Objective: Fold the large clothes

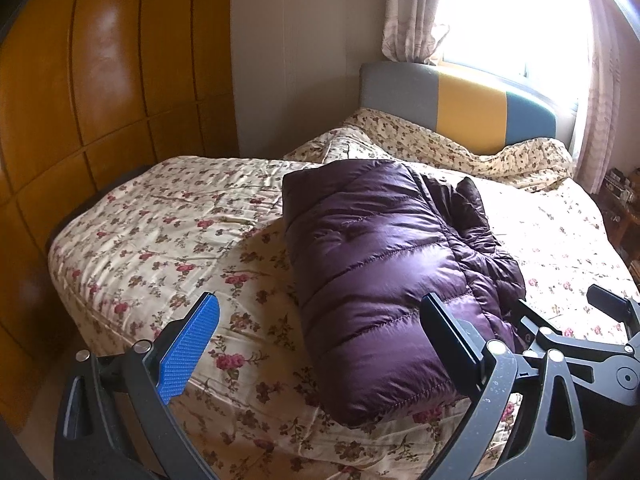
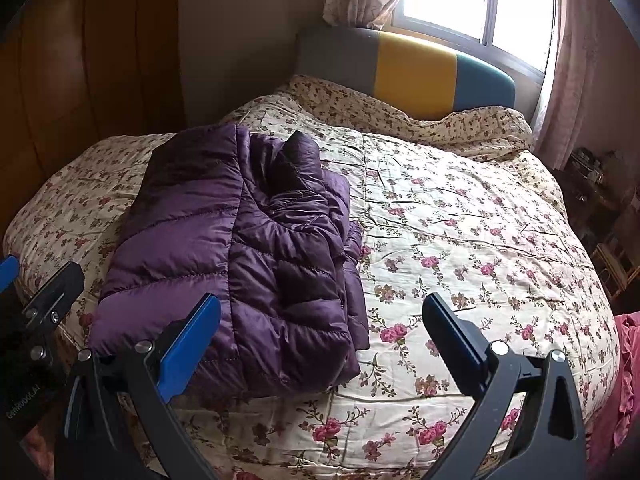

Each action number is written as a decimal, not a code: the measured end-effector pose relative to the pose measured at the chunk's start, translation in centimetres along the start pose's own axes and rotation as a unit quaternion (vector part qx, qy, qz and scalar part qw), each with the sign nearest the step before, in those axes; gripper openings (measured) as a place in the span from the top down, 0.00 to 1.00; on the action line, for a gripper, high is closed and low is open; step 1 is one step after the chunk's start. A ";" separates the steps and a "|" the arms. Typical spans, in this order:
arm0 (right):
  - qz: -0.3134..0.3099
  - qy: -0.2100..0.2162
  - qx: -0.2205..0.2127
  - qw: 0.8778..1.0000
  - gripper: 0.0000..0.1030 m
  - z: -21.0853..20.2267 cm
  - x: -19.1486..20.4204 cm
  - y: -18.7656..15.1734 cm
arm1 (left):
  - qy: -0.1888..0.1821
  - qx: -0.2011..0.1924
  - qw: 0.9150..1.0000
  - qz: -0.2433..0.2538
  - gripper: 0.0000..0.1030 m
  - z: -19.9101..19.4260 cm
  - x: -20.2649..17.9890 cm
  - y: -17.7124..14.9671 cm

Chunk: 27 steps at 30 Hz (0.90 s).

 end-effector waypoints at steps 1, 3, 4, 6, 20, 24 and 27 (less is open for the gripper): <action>-0.001 0.000 0.000 1.000 0.03 0.0 0.1 0.0 | 0.000 0.001 1.000 -0.001 0.03 0.0 0.0 0.0; -0.002 0.000 0.000 1.000 0.03 0.1 0.1 0.0 | -0.002 0.000 1.000 -0.002 0.03 0.0 0.1 0.0; -0.001 0.000 -0.001 1.000 0.03 0.1 0.1 0.0 | -0.002 -0.001 1.000 -0.003 0.03 -0.1 0.1 0.0; -0.001 0.000 0.001 1.000 0.03 0.1 0.1 0.0 | -0.001 -0.002 1.000 -0.004 0.03 -0.1 0.2 -0.1; -0.007 0.001 0.001 1.000 0.02 0.1 0.5 -0.1 | -0.005 0.000 1.000 -0.013 0.03 0.2 0.3 -0.1; -0.008 0.000 0.002 1.000 0.03 0.1 0.5 -0.1 | -0.005 -0.002 1.000 -0.015 0.03 0.2 0.3 -0.2; -0.008 0.000 0.003 1.000 0.02 0.1 0.4 -0.1 | -0.008 0.002 1.000 -0.015 0.03 0.3 0.2 -0.2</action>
Point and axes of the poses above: each gripper's, at about its wrist camera, not at the fingertips, and z roughly the way its jaws point, x to its left, y to its top, the point moved 7 cm from there along z, roughly the way its jaws point, and after that the axes turned 15 degrees about z, right-handed, at the moved point
